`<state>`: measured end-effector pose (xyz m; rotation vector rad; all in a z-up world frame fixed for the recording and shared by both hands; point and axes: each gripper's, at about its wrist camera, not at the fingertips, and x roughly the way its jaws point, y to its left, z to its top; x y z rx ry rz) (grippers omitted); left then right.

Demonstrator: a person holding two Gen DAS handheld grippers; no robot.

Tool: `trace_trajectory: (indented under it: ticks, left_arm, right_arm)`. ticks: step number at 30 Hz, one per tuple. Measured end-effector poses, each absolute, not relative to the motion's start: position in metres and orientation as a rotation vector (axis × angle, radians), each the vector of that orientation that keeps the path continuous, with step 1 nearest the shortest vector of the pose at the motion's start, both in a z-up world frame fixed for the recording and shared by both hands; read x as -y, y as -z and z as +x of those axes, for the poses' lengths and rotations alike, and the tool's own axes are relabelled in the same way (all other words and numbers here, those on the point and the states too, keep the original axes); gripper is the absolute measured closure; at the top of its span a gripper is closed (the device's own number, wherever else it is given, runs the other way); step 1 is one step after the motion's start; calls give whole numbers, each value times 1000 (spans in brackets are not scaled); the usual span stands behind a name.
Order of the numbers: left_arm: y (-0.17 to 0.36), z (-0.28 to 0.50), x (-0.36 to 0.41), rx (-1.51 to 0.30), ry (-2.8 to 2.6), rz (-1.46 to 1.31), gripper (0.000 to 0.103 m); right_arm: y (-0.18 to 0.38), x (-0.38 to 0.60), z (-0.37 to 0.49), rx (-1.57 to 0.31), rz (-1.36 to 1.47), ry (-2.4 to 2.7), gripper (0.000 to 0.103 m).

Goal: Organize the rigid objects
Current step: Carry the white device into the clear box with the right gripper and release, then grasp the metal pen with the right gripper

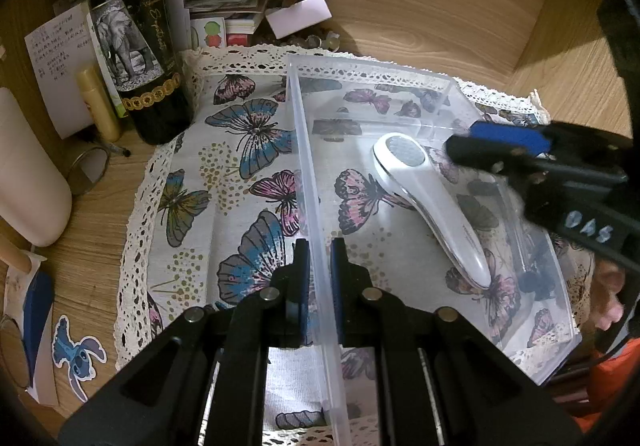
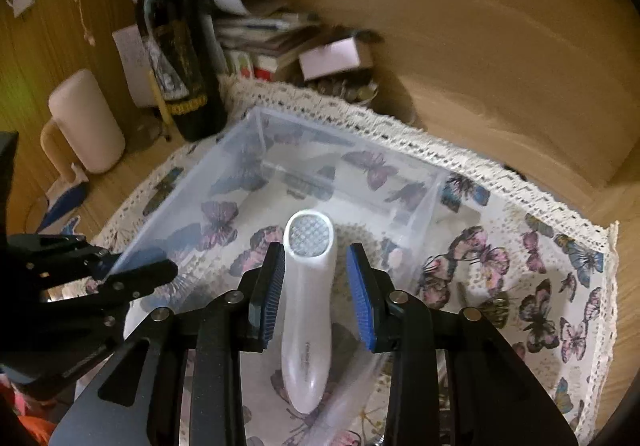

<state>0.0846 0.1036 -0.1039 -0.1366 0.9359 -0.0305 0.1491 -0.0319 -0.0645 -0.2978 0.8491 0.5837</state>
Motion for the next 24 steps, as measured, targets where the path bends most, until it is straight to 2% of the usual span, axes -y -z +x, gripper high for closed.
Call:
trace_trajectory:
  ticks: [4,13,24]
  left_arm:
    - [104,85,-104,-937,29,-137,92]
    - [103,85,-104,-943,33,-139,92]
    - [104,85,-103,-948,34,-136,92]
  right_arm:
    - [51,48,148,-801,-280,-545,73]
    - [35,115,156,-755,-183,-391,64]
    - [91,151,165,-937,-142,-325,63]
